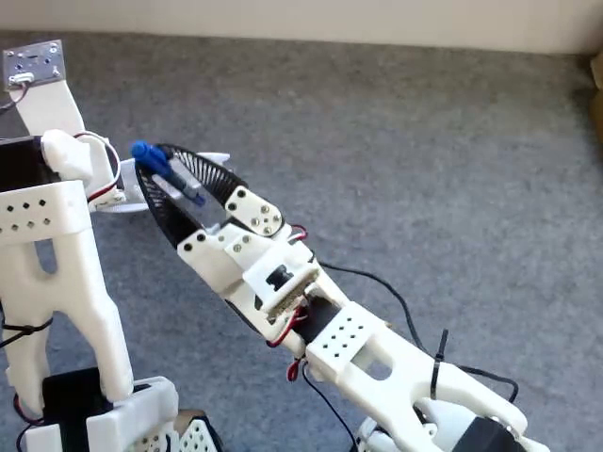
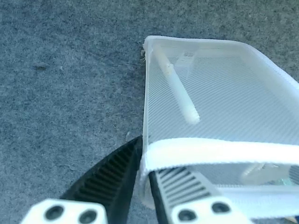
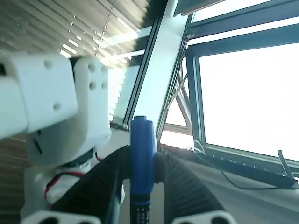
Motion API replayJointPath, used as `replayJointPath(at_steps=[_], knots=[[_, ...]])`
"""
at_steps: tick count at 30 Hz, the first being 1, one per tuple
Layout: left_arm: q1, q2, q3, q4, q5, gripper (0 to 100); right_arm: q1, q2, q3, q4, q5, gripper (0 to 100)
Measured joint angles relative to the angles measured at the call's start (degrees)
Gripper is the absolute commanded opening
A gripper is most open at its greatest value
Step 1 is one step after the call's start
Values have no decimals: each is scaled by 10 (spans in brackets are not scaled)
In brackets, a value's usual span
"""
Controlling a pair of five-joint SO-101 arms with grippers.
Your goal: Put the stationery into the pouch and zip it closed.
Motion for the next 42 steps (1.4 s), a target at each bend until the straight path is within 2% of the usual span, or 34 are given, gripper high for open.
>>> replayJointPath(at_steps=[11,25,40,42], knots=[[0,0,0,0,0,4,-19,19,-117,-3,0,5],[0,0,0,0,0,4,-18,117,-117,-55,0,5],[0,0,0,0,0,4,0,133,-27,-60,0,12],[0,0,0,0,0,4,5,133,-25,-60,0,39]])
